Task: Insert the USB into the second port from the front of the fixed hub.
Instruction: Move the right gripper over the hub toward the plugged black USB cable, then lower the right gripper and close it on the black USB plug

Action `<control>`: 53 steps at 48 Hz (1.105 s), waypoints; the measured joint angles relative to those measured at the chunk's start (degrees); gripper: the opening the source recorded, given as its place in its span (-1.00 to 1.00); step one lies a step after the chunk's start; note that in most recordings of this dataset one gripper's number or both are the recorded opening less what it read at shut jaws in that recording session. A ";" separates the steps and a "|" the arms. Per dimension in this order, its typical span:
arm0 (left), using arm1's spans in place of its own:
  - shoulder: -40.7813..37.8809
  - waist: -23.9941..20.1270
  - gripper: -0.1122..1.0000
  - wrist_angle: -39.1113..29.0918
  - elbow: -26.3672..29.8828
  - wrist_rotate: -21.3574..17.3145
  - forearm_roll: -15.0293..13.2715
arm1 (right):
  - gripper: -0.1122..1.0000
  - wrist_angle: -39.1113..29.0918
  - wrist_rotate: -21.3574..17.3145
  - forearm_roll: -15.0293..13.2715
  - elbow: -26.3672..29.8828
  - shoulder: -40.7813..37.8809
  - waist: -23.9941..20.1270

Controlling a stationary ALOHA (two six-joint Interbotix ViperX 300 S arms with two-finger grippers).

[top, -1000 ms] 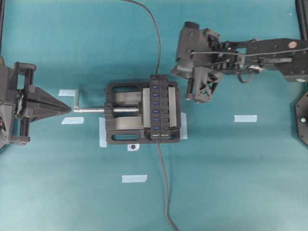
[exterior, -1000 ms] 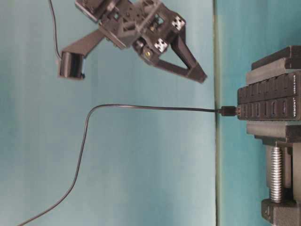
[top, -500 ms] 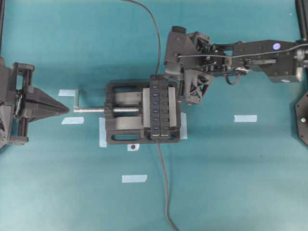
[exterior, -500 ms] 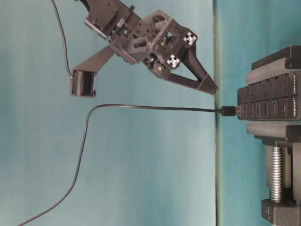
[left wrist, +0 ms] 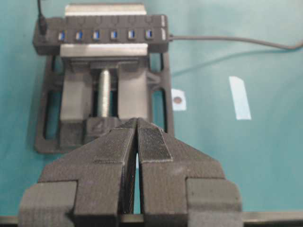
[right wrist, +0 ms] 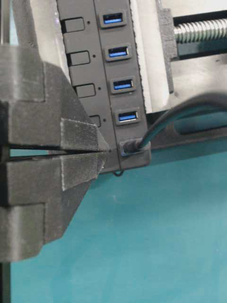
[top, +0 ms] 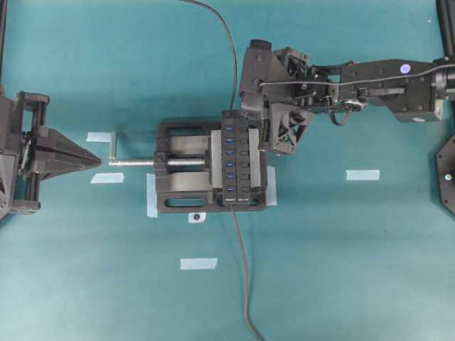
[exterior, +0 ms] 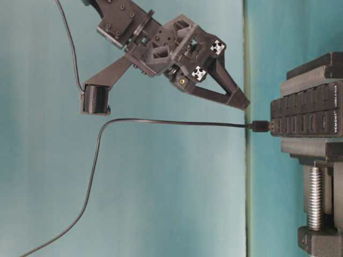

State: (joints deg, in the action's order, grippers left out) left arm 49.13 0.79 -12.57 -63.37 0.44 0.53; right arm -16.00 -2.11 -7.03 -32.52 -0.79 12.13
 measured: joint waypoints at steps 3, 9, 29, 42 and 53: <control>0.00 -0.09 -0.80 0.00 0.00 0.00 0.00 | -0.80 0.00 0.00 0.00 0.00 0.00 -0.09; 0.18 -0.09 -0.80 0.00 0.00 0.00 0.00 | -0.77 0.26 0.00 0.00 0.00 0.00 -0.09; 1.67 -0.09 -0.80 -0.18 0.00 0.09 0.00 | 0.37 0.97 -0.09 0.00 0.00 0.00 -0.09; 1.67 -0.09 -0.80 -0.09 0.00 0.00 0.00 | 0.80 2.81 -0.09 0.00 0.18 -0.53 -0.09; 1.67 0.00 -0.80 -0.18 0.00 0.00 0.00 | 0.80 3.69 -0.09 0.00 0.18 -0.88 0.00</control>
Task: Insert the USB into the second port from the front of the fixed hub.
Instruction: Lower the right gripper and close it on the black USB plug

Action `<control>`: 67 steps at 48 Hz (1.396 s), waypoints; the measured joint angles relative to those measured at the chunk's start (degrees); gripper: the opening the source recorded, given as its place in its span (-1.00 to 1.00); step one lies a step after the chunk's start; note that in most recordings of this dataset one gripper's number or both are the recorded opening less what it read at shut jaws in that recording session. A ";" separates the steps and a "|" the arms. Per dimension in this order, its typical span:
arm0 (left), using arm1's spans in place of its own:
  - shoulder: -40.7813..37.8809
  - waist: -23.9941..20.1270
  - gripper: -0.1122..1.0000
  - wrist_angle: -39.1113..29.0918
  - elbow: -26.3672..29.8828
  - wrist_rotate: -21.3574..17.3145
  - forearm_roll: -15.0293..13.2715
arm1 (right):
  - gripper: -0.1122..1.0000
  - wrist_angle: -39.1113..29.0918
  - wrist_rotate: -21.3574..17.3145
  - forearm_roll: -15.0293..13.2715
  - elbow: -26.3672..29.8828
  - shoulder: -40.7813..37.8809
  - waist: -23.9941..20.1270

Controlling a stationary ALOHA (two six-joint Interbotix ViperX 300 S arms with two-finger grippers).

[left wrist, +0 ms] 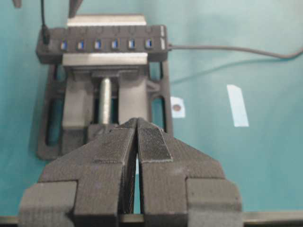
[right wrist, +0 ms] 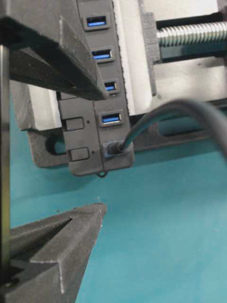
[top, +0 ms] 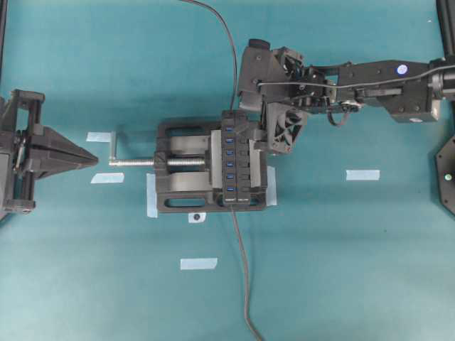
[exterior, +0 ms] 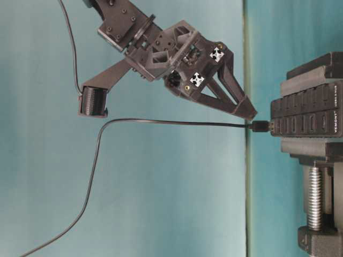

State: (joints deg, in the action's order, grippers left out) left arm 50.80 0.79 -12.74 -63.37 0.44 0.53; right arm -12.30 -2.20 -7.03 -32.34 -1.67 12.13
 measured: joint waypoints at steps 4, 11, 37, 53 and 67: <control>0.00 0.00 -0.80 0.00 0.00 0.00 0.00 | 0.80 1.14 0.00 0.00 0.00 -0.44 0.18; 0.00 -0.09 -0.80 0.09 0.00 0.00 0.00 | 0.80 3.52 0.00 0.00 0.09 -1.58 0.44; 0.09 0.00 -0.80 0.00 0.00 0.00 0.00 | 0.78 4.48 0.00 0.00 1.23 -3.25 0.88; 0.09 -0.09 -0.80 0.00 0.00 0.09 0.00 | 0.72 4.48 0.00 0.00 1.23 -4.13 0.97; 0.09 0.00 -0.80 0.09 0.00 0.09 0.00 | 0.57 4.39 0.00 0.00 1.49 -4.39 0.88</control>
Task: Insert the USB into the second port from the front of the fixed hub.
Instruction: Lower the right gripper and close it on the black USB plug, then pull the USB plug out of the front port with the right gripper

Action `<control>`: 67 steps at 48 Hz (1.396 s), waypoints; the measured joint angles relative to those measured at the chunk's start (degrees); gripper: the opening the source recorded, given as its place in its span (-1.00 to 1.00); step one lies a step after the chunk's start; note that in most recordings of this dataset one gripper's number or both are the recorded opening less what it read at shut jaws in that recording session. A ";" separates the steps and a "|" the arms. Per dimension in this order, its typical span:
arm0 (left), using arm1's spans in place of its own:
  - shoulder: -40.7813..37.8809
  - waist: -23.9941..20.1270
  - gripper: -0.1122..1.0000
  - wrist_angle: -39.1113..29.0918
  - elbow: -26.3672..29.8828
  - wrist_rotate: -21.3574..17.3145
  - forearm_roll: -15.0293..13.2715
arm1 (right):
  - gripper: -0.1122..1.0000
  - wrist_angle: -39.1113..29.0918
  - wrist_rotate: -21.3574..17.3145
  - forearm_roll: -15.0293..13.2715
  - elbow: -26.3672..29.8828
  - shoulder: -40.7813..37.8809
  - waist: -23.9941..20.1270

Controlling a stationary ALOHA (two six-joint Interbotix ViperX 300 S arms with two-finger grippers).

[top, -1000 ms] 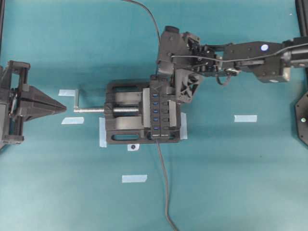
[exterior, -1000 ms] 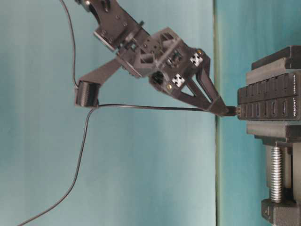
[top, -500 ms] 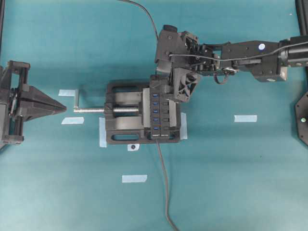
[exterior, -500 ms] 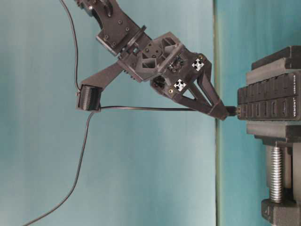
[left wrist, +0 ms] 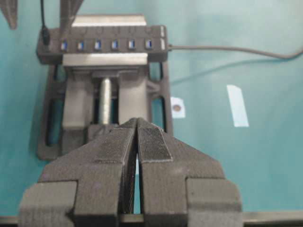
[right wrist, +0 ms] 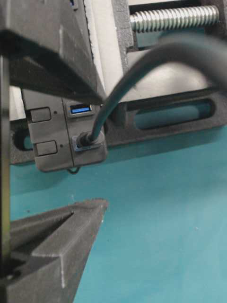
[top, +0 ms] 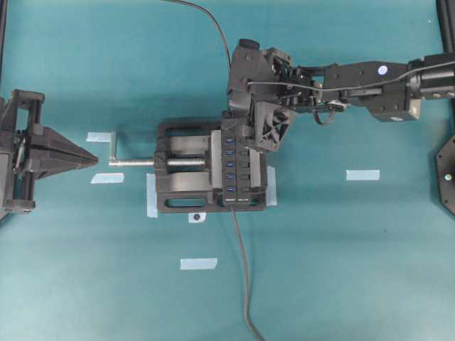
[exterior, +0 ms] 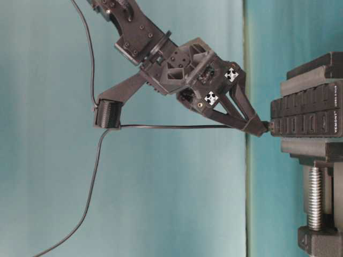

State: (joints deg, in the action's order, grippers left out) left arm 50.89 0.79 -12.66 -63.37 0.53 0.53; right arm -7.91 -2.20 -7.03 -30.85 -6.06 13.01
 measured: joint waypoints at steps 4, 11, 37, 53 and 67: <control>0.00 0.00 -0.80 -0.09 0.00 -0.09 0.00 | 0.44 0.09 0.09 0.00 0.00 0.00 0.09; 0.00 -0.09 -0.80 -0.09 0.00 -0.09 0.00 | 0.11 0.00 0.00 0.00 0.00 0.00 0.00; 0.00 -0.09 -0.80 -0.09 -0.09 -0.09 0.00 | -0.64 0.09 0.09 0.00 0.00 0.00 -0.62; 0.00 -0.09 -0.80 -0.09 0.00 -0.09 0.00 | -0.64 0.09 0.00 -0.09 0.09 0.09 -0.79; 0.09 -0.09 -0.80 -0.09 0.00 -0.09 0.00 | -0.64 -0.53 0.00 0.09 0.26 2.11 -1.05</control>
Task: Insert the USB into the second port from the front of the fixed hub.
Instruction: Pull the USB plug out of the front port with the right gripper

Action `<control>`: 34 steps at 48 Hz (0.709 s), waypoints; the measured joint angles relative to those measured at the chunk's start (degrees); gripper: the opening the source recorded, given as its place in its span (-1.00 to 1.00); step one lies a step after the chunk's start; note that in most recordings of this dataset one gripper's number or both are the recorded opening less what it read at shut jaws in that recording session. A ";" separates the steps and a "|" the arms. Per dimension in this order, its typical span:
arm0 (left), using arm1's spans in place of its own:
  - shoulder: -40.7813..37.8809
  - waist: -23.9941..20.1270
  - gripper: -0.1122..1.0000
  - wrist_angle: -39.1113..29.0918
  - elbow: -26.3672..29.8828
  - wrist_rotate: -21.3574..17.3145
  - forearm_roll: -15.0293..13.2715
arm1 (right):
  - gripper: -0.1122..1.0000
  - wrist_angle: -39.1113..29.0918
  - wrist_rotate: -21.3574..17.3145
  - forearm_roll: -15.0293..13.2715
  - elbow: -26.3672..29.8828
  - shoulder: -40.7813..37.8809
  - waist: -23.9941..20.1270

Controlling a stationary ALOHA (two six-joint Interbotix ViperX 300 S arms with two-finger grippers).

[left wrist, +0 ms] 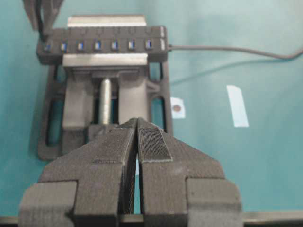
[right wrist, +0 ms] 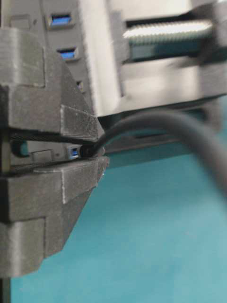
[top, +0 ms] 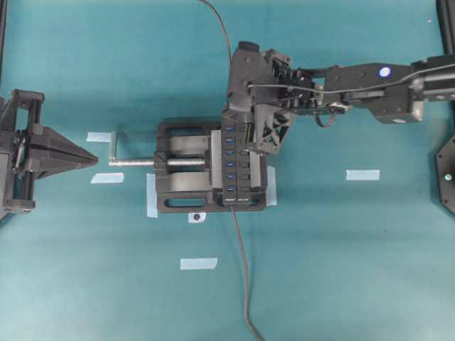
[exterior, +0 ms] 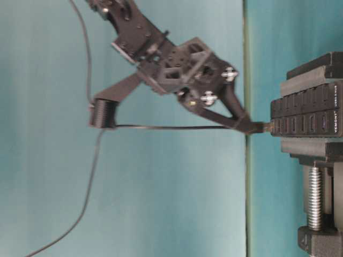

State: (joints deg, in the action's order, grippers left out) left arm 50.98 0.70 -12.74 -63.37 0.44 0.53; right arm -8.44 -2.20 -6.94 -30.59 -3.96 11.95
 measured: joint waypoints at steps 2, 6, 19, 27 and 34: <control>0.00 0.00 -0.80 0.00 -0.09 0.00 0.00 | -0.66 -0.62 0.00 -0.09 0.18 0.53 0.00; 0.00 0.00 -0.80 0.00 0.00 0.00 0.00 | -0.66 -2.02 0.00 -0.09 0.62 1.49 -0.09; 0.00 0.00 -0.80 0.00 0.00 0.00 0.00 | -0.66 -5.10 0.00 0.00 1.49 2.90 -0.70; 0.00 0.00 -0.80 0.00 -0.09 0.00 0.00 | -0.66 -5.27 0.00 0.00 1.49 3.08 -1.67; 0.00 0.00 -0.80 0.00 -0.09 0.09 0.00 | -0.66 -5.71 0.00 0.09 1.41 4.22 -3.08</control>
State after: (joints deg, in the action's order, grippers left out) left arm 50.98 0.70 -12.74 -63.46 0.53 0.53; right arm -14.15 -2.20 -6.86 -29.18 0.26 8.88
